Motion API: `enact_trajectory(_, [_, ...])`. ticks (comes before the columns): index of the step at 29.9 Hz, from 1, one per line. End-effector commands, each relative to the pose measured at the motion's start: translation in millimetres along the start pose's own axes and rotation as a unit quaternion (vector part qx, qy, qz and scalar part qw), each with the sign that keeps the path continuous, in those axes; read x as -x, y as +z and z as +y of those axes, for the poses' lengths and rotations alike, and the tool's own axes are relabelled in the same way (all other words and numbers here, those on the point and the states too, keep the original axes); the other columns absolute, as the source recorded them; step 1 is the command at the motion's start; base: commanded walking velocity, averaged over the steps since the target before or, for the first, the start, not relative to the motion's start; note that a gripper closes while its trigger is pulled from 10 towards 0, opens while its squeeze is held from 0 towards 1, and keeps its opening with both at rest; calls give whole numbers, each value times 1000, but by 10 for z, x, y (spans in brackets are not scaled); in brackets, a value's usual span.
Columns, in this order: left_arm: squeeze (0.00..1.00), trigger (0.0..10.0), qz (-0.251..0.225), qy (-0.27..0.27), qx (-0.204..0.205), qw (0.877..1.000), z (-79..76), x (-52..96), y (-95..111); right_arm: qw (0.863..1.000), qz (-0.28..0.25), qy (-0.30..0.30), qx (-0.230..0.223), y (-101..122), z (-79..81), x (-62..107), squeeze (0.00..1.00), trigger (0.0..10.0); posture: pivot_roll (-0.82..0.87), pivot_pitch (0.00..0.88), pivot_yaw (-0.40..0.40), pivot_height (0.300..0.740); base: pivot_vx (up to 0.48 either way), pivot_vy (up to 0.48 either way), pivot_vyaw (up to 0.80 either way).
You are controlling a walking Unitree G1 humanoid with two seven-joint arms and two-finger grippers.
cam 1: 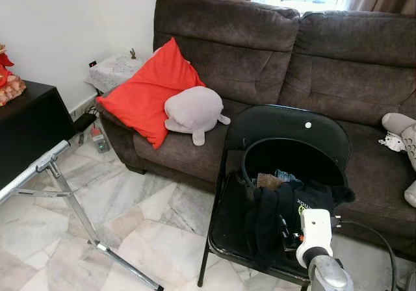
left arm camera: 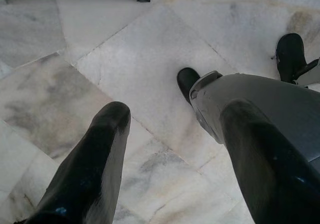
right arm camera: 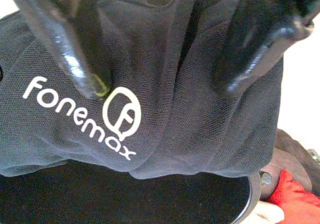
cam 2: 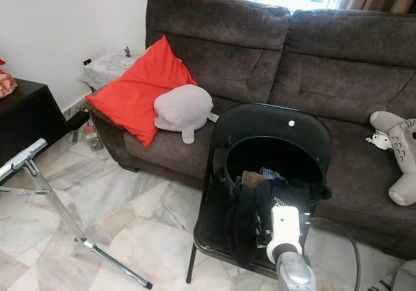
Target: Hang hanger
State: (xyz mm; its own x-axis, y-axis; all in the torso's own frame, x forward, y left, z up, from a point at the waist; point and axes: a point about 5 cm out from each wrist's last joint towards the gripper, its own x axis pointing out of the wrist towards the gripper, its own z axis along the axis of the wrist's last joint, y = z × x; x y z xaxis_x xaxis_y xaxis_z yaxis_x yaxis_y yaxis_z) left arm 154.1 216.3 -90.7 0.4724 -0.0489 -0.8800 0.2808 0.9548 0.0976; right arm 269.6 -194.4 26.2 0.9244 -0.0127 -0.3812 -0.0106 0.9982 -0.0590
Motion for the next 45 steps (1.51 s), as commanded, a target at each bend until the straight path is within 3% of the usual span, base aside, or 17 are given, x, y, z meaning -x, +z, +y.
enact_trajectory(1, [0,10000,9,2,-1,1000,22,10,-39,1000,3,3,6,19,-1,-27,0,0,-68,15,23,740,0,0,0])
enact_trajectory(28, [0,10000,9,3,-5,1000,26,11,-39,1000,-12,20,12,103,98,-113,0,0,-61,16,23,740,0,0,0])
enact_trajectory(45, [0,10000,7,3,-8,1000,21,8,-31,995,-95,-22,-1,590,-88,-255,0,0,-59,15,24,740,0,0,0])
